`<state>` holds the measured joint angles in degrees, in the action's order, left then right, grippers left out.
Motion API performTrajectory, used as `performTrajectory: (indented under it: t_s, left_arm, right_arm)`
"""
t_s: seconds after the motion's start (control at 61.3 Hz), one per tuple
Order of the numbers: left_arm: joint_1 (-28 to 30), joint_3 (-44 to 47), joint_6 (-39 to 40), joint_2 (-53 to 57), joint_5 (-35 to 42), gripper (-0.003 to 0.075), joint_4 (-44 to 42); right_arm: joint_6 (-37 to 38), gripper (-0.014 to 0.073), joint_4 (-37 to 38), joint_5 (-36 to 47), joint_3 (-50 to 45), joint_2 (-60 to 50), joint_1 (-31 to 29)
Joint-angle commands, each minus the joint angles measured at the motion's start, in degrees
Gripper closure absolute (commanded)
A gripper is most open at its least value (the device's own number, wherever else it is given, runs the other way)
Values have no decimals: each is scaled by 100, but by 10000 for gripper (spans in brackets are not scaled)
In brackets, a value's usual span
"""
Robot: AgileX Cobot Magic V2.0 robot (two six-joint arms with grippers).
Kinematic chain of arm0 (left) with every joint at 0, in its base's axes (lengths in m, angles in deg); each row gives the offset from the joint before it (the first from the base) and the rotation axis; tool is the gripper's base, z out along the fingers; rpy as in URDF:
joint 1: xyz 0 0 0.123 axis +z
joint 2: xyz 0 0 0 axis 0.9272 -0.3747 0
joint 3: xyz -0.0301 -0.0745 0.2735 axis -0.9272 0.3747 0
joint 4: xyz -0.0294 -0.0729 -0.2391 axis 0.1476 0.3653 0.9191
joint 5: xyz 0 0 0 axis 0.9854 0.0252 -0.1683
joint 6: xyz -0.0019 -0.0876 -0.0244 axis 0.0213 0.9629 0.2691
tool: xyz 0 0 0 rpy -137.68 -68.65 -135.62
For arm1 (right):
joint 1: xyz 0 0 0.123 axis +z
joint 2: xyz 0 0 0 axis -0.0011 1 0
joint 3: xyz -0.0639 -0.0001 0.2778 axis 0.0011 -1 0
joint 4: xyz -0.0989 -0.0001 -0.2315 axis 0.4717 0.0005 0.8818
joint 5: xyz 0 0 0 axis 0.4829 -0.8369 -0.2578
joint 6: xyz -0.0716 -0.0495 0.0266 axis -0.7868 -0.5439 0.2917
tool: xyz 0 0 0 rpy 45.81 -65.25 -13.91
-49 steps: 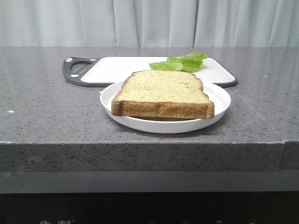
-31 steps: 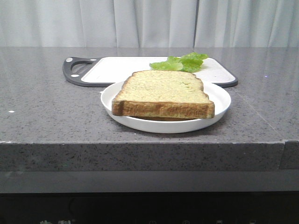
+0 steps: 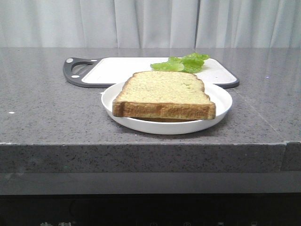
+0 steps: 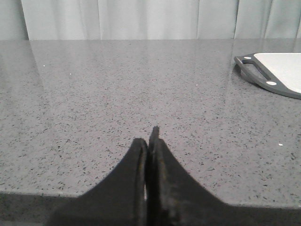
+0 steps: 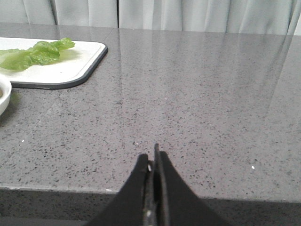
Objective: Left arm grabs bread, right arm adds lettuce
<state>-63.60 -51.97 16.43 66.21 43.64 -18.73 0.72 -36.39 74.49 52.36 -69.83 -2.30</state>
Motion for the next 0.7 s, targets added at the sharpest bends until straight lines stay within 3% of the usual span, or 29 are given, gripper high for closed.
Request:
performTrajectory:
  t_s: [0.0, 0.489, 0.685]
  left_arm:
    - [-36, 25, 51, 97, 498, 739, 40]
    - [-36, -37, 51, 97, 827, 740, 139]
    - [-36, -906, 51, -182, 277, 740, 220]
  right_arm:
    - [4, 652, -3, 413, 27, -111, -43]
    - [4, 652, -3, 500, 50, -111, -43]
    - [4, 652, 54, 20, 787, -64, -43]
